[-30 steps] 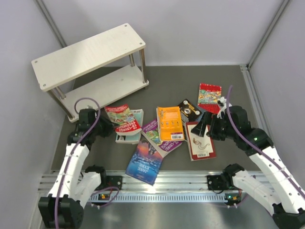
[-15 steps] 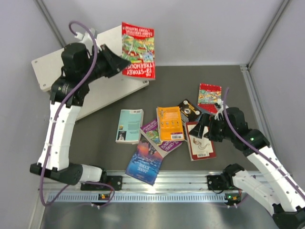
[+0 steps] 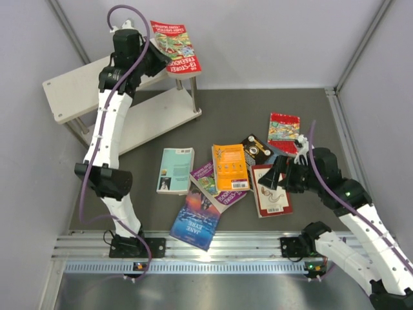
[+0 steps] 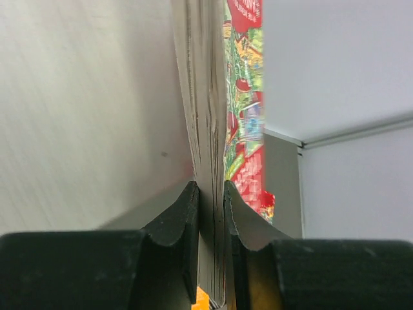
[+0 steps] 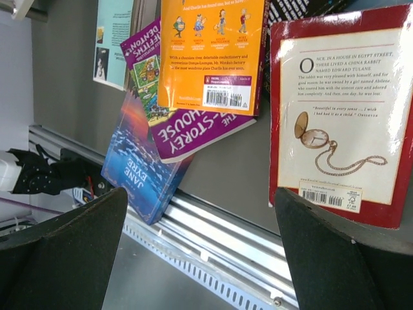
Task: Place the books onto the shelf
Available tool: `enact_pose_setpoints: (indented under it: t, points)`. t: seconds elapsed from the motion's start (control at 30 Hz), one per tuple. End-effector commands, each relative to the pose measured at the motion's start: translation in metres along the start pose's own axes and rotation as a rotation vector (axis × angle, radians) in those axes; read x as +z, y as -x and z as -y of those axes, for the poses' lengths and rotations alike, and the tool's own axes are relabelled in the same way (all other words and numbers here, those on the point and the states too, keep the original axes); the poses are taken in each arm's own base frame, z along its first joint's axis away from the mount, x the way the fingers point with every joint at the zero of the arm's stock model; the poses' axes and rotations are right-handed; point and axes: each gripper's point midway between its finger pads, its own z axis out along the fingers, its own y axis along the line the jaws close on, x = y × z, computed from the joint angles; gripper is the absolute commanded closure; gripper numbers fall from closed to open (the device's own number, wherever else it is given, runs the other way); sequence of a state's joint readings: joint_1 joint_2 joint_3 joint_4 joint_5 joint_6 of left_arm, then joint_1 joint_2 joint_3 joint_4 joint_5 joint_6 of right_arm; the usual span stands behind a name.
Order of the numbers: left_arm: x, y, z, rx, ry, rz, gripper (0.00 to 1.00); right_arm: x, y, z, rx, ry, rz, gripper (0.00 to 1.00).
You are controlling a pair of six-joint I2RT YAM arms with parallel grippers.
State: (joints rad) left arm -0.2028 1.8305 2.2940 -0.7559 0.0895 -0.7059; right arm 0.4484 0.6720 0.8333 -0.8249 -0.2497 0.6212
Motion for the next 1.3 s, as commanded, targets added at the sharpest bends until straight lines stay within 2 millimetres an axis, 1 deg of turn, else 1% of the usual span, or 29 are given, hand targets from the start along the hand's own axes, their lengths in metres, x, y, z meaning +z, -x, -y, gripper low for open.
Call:
enact_pose_setpoints:
  t: [0.0,0.07,0.1,0.13,0.2,0.27,0.33,0.47,0.5,0.53,0.67,0.73,0.77,0.8,0.83,0.87,0.97,1.07,1.1,1.17,1.2,1.23,1.27]
  points:
    - [-0.006,0.054,0.025,-0.012,-0.069,0.194,1.0,-0.015,0.019,-0.007,-0.063,-0.005,0.061,0.04]
    - [-0.002,0.058,0.025,-0.009,-0.063,0.202,1.0,-0.014,0.021,-0.007,-0.081,-0.009,0.056,0.04]
    - [0.007,0.056,0.02,-0.012,-0.05,0.196,1.0,-0.014,0.021,-0.007,-0.085,-0.01,0.052,0.04]
    - [0.009,0.058,0.016,-0.016,-0.042,0.2,1.0,-0.012,0.02,-0.006,-0.086,-0.017,0.042,0.04]
    - [0.017,0.056,0.006,-0.029,-0.021,0.191,1.0,-0.008,0.02,-0.005,-0.098,-0.023,0.026,0.04]
    - [0.021,0.06,-0.007,-0.034,0.033,0.215,1.0,-0.007,0.021,-0.005,-0.109,-0.024,0.021,0.04]
    - [0.023,0.061,-0.015,-0.042,0.057,0.218,1.0,-0.006,0.025,-0.006,-0.123,-0.029,0.017,0.04]
    - [0.027,0.071,-0.036,-0.058,0.096,0.233,1.0,-0.003,0.03,-0.005,-0.148,-0.044,0.014,0.04]
    - [0.03,0.07,-0.035,-0.057,0.073,0.216,1.0,-0.002,0.031,-0.005,-0.153,-0.048,0.01,0.04]
    - [0.036,0.068,-0.039,-0.057,0.075,0.208,1.0,-0.001,0.032,-0.006,-0.155,-0.046,0.01,0.04]
    - [0.046,0.059,-0.048,-0.055,0.094,0.18,1.0,0.001,0.034,-0.005,-0.164,-0.051,0.013,0.04]
    - [0.048,0.052,-0.045,-0.055,0.068,0.145,1.0,0.0,0.036,-0.006,-0.166,-0.053,0.016,0.04]
    - [0.05,0.051,-0.046,-0.053,0.068,0.139,1.0,0.0,0.036,-0.005,-0.168,-0.056,0.018,0.04]
    - [0.05,0.049,-0.046,-0.053,0.065,0.132,0.98,0.0,0.036,-0.005,-0.169,-0.056,0.02,0.04]
    - [0.051,0.048,-0.045,-0.049,0.057,0.127,0.95,0.0,0.037,-0.005,-0.17,-0.057,0.022,0.04]
    - [0.051,0.046,-0.044,-0.049,0.049,0.117,0.89,0.0,0.036,-0.003,-0.169,-0.063,0.02,0.04]
    - [0.049,0.045,-0.043,-0.042,0.046,0.109,0.8,0.0,0.034,-0.001,-0.163,-0.067,0.016,0.04]
    - [0.042,0.046,-0.039,-0.041,0.038,0.108,0.75,0.001,0.032,0.0,-0.152,-0.071,0.012,0.04]
    - [0.04,0.047,-0.039,-0.041,0.037,0.11,0.7,0.0,0.031,0.0,-0.147,-0.07,0.011,0.04]
    - [0.036,0.047,-0.037,-0.041,0.036,0.109,0.65,0.001,0.029,0.001,-0.141,-0.071,0.007,0.04]
    - [0.034,0.046,-0.036,-0.041,0.033,0.106,0.24,0.0,0.029,0.0,-0.136,-0.069,0.013,0.04]
    - [0.031,0.048,-0.035,-0.037,0.03,0.111,0.01,0.0,0.029,0.001,-0.131,-0.071,0.011,0.04]
    - [0.029,0.048,-0.035,-0.038,0.034,0.107,0.01,0.001,0.028,0.001,-0.129,-0.069,0.008,0.04]
